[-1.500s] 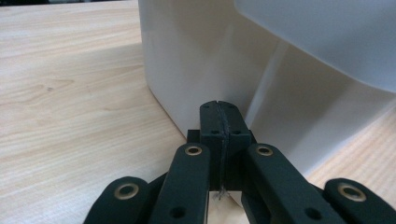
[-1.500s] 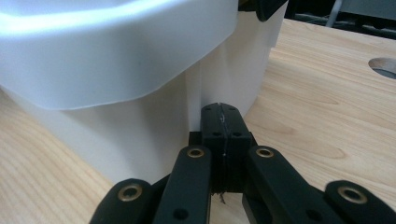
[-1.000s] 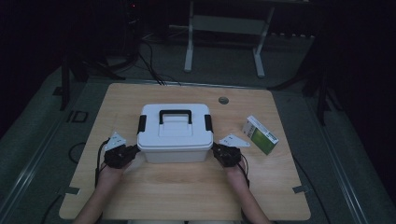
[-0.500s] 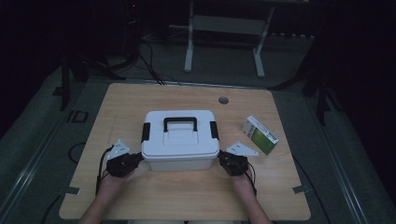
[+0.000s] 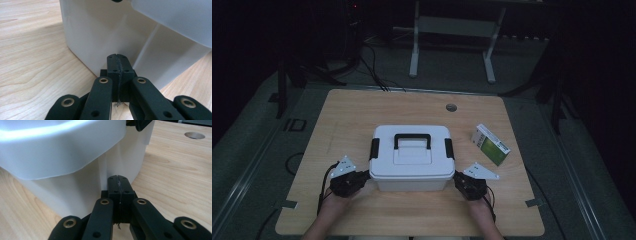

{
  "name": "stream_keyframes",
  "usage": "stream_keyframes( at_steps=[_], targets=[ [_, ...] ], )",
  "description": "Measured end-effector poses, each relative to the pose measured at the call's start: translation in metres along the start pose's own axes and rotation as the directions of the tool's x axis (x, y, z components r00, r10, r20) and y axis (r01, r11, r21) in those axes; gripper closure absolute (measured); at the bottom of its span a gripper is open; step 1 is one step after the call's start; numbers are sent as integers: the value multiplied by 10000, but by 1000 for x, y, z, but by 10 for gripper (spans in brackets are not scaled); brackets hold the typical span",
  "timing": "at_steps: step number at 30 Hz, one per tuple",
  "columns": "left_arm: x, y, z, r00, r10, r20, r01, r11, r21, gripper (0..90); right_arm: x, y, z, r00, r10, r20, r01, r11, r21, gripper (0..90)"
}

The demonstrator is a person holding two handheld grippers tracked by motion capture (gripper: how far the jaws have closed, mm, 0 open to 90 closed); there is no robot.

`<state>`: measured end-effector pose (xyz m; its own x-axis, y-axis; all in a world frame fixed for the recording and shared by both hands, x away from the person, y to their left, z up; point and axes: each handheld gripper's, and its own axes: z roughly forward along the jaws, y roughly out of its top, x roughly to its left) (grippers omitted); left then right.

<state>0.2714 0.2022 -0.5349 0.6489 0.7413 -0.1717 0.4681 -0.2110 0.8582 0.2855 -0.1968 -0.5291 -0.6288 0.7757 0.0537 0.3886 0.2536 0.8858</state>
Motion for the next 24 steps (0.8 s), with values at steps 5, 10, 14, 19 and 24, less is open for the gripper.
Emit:
stream_keyframes(
  at_steps=[5, 10, 14, 19, 24],
  targets=[
    [-9, 0, 3, 9997, 168, 184, -169, 9998, 60, 895, -2, -5, -11, 9998, 184, 85, -184, 9998, -32, 900],
    [-13, 0, 4, 9992, 261, 315, -265, 9996, 122, 896, -3, -8, -17, 9998, 53, 183, -52, 10000, -10, 900],
    [-17, 1, 6, 9984, 421, 378, -428, 9989, 177, 895, -5, -10, -22, 9996, 74, 267, -74, 10000, -8, 900],
    [-19, 2, 8, 9983, 395, 426, -403, 9990, 169, 895, -8, -12, -24, 9991, 270, 339, -268, 9996, -58, 900],
    [-15, 2, 7, 9993, 258, 287, -260, 9996, 97, 894, -6, -12, -22, 9995, 259, 162, -258, 9996, -102, 900]
  ],
)
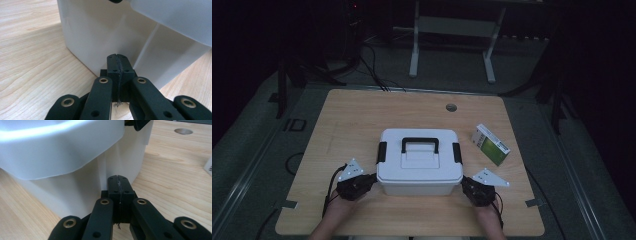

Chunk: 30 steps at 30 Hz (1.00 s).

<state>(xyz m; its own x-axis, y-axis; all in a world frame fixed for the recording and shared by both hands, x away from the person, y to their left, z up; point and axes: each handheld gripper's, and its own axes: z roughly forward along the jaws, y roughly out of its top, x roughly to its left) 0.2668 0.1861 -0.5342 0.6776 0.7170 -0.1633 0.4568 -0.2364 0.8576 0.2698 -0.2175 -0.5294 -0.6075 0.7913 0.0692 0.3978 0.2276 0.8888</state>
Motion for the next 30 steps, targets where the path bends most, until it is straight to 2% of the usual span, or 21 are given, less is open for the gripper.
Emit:
stream_keyframes(
  at_steps=[1, 6, 12, 18, 19, 21, 23, 26, 27, 28, 29, 30],
  targets=[
    [3, -1, -1, 9998, -179, 12, 179, 9998, -85, 894, 2, 1, 2, 10000, -56, -5, 56, 10000, 18, 900],
    [4, -1, -3, 10000, -53, -54, 53, 10000, -30, 894, 2, 3, 6, 9999, -77, -71, 77, 10000, 15, 900],
    [7, -1, -2, 10000, -56, 69, 56, 10000, -55, 890, -1, 3, 8, 10000, -89, -35, 89, 9999, -55, 900],
    [10, 1, -2, 9998, -146, 143, 149, 9997, -215, 840, -4, 3, 9, 9999, -62, -102, 61, 9999, -94, 875],
    [11, 1, -3, 9999, -105, 106, 107, 9997, -198, 840, -4, 3, 8, 9999, -39, -105, 38, 9999, -114, 859],
    [13, 2, -3, 9999, -99, -31, 99, 9999, -140, 786, -9, 1, 8, 9999, -123, -14, 123, 9999, 16, 814],
    [15, 1, -4, 9999, -152, -10, 152, 9998, -132, 771, -13, 0, 5, 9999, -43, 96, 43, 10000, -5, 794],
    [19, -1, -5, 9998, -210, 11, 210, 9997, -122, 699, -18, -1, 1, 9999, 11, 151, -10, 10000, -70, 754],
    [22, -3, -6, 9991, -422, 49, 422, 9991, -58, 693, -24, -1, -4, 9998, 140, 142, -138, 9998, -158, 674],
    [22, -3, -6, 9991, -422, 49, 422, 9991, -58, 658, -24, -1, -4, 9998, 140, 142, -138, 9998, -158, 674],
    [24, -4, -7, 9990, -450, 1, 450, 9990, 42, 658, -26, -1, -7, 9996, 178, 225, -173, 9997, -191, 638],
    [25, -5, -8, 9990, -442, -79, 443, 9989, 136, 608, -28, -1, -10, 9995, 162, 283, -155, 9996, -237, 579]
  ],
)
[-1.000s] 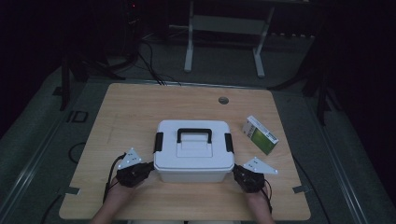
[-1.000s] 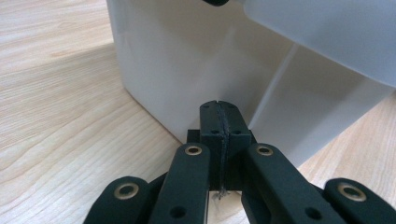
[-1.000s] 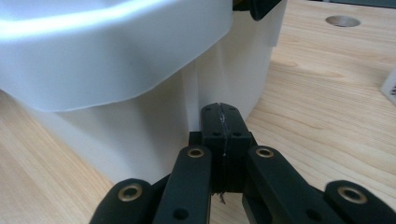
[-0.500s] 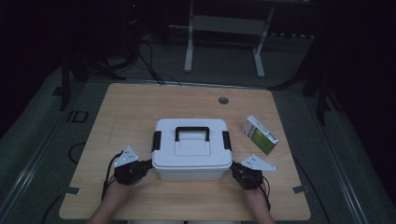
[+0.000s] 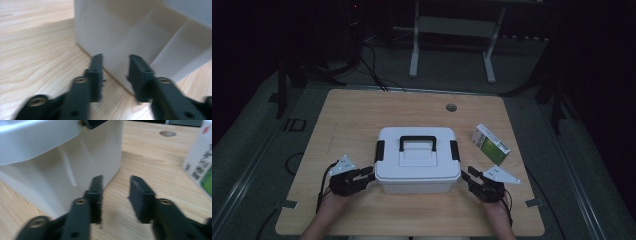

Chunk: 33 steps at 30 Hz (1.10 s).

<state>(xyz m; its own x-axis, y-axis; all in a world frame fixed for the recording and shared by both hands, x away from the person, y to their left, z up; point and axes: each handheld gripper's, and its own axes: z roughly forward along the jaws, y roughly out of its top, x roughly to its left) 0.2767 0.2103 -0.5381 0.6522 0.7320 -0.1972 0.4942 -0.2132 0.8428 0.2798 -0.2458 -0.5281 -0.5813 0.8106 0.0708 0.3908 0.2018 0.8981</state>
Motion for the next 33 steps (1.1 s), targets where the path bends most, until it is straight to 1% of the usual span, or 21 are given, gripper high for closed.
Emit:
stream_keyframes(
  at_steps=[1, 2, 3, 4, 5, 10, 11, 13, 18, 19, 20, 22, 23, 25, 26, 27, 28, 30, 31, 32, 33],
  targets=[
    [2, -1, -2, 10000, -53, -3, 53, 9998, 173, 554, -3, 0, -5, 9999, -86, -64, 86, 10000, -19, 464],
    [2, -1, -2, 10000, -53, -3, 53, 9998, 173, 501, -3, 0, -5, 9999, -86, -64, 86, 10000, -19, 464],
    [3, -1, -3, 9999, -107, 52, 106, 9996, 261, 456, -6, -2, -10, 9995, -103, -286, 101, 9999, -86, 362],
    [4, -1, -4, 10000, -51, 0, 51, 9991, 411, 456, -6, -2, -10, 9995, -103, -286, 101, 9999, -86, 362],
    [6, -1, -7, 9999, -47, -100, 53, 9983, 577, 398, -8, -5, -13, 9970, -16, -768, 7, 9999, -123, 231],
    [11, 0, -12, 10000, -63, 17, 61, 9950, 994, 329, -8, -10, -16, 9927, -244, -1177, 252, 9997, 57, 161],
    [14, 1, -15, 10000, 52, 50, -58, 9926, 1214, 326, -8, -11, -18, 9871, -525, -1510, 550, 9984, 124, 139],
    [16, 2, -17, 9996, 48, 262, -85, 9894, 1453, 306, -10, -13, -22, 9831, -530, -1754, 528, 9986, -55, 139],
    [18, 5, -20, 9987, 316, 402, -388, 9800, 1951, 273, -18, -16, -29, 9877, -417, -1506, 393, 9991, -187, 138],
    [20, 7, -20, 9975, 382, 586, -507, 9720, 2296, 273, -22, -18, -33, 9904, -293, -1350, 268, 9994, -203, 138],
    [20, 7, -20, 9975, 382, 586, -507, 9720, 2296, 273, -22, -18, -33, 9904, -293, -1350, 268, 9994, -203, 138],
    [20, 9, -21, 9965, 562, 615, -708, 9602, 2702, 273, -26, -21, -38, 9926, -238, -1193, 226, 9997, -110, 139],
    [20, 10, -22, 9950, 761, 642, -920, 9492, 3009, 273, -29, -23, -41, 9938, -179, -1097, 173, 9998, -61, 139],
    [21, 11, -23, 9948, 765, 667, -941, 9415, 3236, 273, -32, -26, -44, 9942, -96, -1068, 96, 10000, -2, 139],
    [21, 11, -23, 9948, 765, 667, -941, 9415, 3236, 273, -32, -26, -44, 9942, -96, -1068, 96, 10000, -2, 139],
    [23, 13, -24, 9946, 825, 623, -991, 9325, 3474, 273, -34, -30, -47, 9951, -15, -991, 24, 10000, 90, 139],
    [23, 13, -24, 9946, 825, 623, -991, 9325, 3474, 273, -34, -30, -47, 9951, -15, -991, 24, 10000, 90, 139],
    [25, 14, -25, 9940, 933, 569, -1079, 9197, 3775, 273, -35, -33, -49, 9950, 60, -1002, -49, 9999, 109, 138],
    [27, 16, -27, 9938, 978, 522, -1106, 9060, 4086, 272, -36, -35, -49, 9952, 66, -979, -49, 9998, 176, 139],
    [27, 16, -27, 9938, 978, 522, -1106, 9060, 4086, 273, -36, -35, -49, 9952, 66, -979, -49, 9998, 176, 139],
    [29, 19, -30, 9930, 1068, 503, -1180, 8950, 4302, 273, -36, -35, -49, 9955, 134, -935, -117, 9998, 182, 139]
  ],
)
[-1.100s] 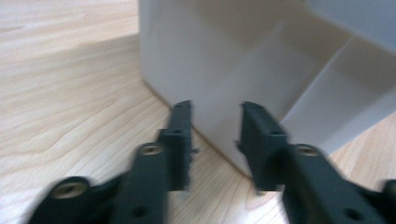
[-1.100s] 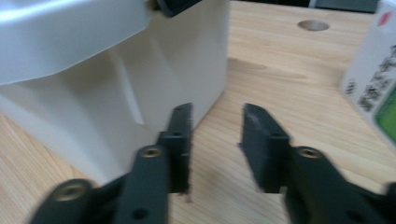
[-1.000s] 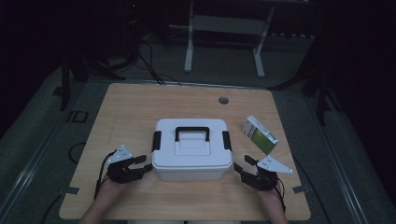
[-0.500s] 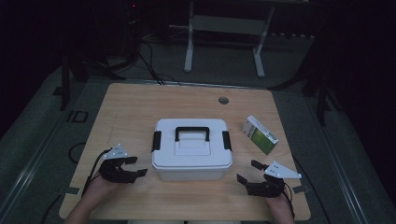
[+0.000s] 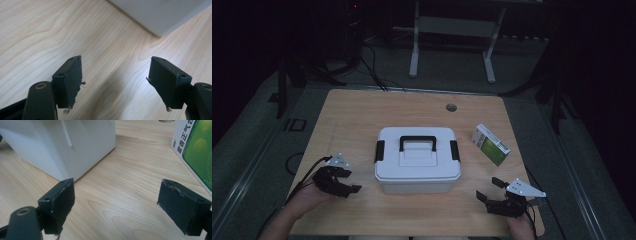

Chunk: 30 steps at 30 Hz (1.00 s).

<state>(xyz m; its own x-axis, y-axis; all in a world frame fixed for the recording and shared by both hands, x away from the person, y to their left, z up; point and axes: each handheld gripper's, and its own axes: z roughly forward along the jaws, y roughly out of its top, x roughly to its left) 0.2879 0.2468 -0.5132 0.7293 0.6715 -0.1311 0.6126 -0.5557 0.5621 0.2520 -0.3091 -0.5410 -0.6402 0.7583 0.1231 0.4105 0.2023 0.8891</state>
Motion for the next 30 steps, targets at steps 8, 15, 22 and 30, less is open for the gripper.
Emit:
stream_keyframes(
  at_steps=[8, 15, 22, 30],
  targets=[
    [7, 7, -7, 9978, 373, 543, -446, 9892, 1399, 273, 1, -2, 1, 9999, -47, 116, 47, 10000, 32, 139],
    [5, 17, -16, 9970, 607, 490, -698, 9744, 2138, 273, 2, -2, 0, 10000, -15, 77, 15, 10000, -53, 139],
    [0, 33, -34, 9933, 985, 610, -1114, 9560, 2714, 273, 0, -2, 0, 10000, 63, 6, -63, 9999, -106, 138],
    [-5, 56, -61, 9893, 1270, 717, -1419, 9522, 2707, 273, 1, -2, 0, 10000, 51, -34, -51, 10000, -49, 138]
  ],
)
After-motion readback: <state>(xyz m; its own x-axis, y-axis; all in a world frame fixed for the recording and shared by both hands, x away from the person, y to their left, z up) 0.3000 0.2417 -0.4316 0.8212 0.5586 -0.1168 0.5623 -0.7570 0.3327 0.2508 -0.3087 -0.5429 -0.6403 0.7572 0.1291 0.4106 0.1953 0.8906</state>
